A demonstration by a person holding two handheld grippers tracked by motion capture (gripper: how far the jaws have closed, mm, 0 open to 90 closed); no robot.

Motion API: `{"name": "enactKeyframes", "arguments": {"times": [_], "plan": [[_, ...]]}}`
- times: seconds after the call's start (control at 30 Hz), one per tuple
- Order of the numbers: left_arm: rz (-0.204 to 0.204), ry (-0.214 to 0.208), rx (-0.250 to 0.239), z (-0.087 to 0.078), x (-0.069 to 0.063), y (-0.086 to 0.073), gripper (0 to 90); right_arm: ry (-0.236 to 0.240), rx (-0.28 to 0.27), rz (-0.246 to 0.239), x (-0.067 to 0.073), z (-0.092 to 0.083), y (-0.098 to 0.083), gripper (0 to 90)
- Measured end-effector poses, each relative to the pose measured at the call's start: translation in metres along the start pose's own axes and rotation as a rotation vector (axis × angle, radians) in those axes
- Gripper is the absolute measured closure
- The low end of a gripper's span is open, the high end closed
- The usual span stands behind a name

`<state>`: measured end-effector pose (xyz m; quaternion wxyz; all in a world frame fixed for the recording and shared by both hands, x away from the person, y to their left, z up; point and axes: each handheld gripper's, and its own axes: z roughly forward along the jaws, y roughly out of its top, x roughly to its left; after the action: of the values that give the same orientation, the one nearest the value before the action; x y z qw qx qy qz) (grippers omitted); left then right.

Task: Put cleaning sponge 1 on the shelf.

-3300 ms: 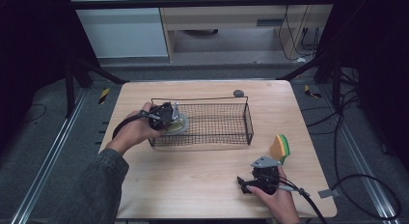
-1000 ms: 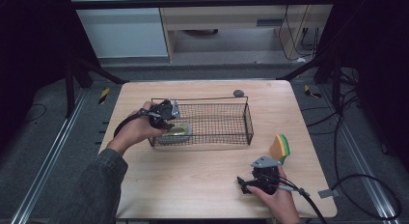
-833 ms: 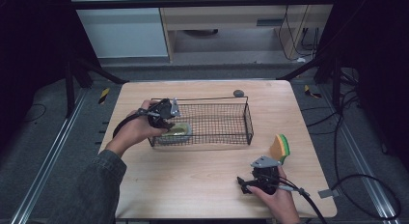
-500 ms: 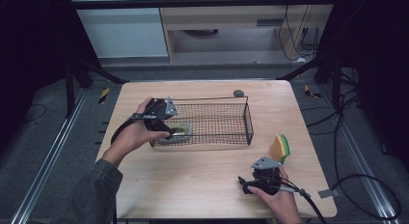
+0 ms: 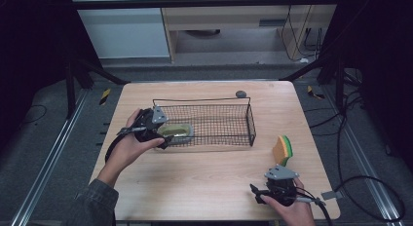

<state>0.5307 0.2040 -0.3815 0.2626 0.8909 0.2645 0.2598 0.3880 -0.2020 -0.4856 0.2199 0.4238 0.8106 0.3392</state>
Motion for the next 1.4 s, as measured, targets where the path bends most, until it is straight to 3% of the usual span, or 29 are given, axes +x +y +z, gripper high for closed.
{"name": "enactKeyframes", "arguments": {"times": [0.33, 0.4, 0.53, 0.63, 0.7, 0.8, 1.1, 1.23, 1.4], "plan": [[-0.099, 0.028, -0.037, -0.01, -0.004, -0.035, 5.4, -0.082, -0.008, 0.043, -0.015, -0.025, -0.015, 21.9], [-0.133, 0.014, -0.048, -0.012, -0.006, -0.045, 5.3, -0.102, -0.014, 0.06, -0.02, -0.029, -0.017, 24.1], [-0.153, 0.027, -0.044, -0.01, -0.009, -0.061, 5.2, -0.133, -0.022, 0.112, -0.029, -0.034, -0.019, 26.0], [-0.168, 0.026, -0.005, -0.007, -0.012, -0.073, 5.1, -0.141, -0.021, 0.123, -0.033, -0.034, -0.019, 25.6], [-0.188, 0.031, -0.003, -0.006, -0.014, -0.081, 5.2, -0.146, -0.018, 0.134, -0.035, -0.033, -0.019, 23.9], [-0.218, 0.031, 0.019, -0.001, -0.018, -0.096, 5.2, -0.161, -0.029, 0.172, -0.041, -0.03, -0.017, 21.0], [-0.259, 0.046, 0.101, 0.006, -0.029, -0.123, 5.0, -0.2, -0.066, 0.227, -0.054, -0.027, -0.008, 24.5], [-0.279, 0.052, 0.12, 0.005, -0.032, -0.132, 4.9, -0.198, -0.054, 0.264, -0.061, -0.028, -0.001, 26.8], [-0.3, 0.057, 0.117, 0.003, -0.033, -0.138, 5.0, -0.19, 0.005, 0.282, -0.072, -0.031, 0.02, 28.3]]}}
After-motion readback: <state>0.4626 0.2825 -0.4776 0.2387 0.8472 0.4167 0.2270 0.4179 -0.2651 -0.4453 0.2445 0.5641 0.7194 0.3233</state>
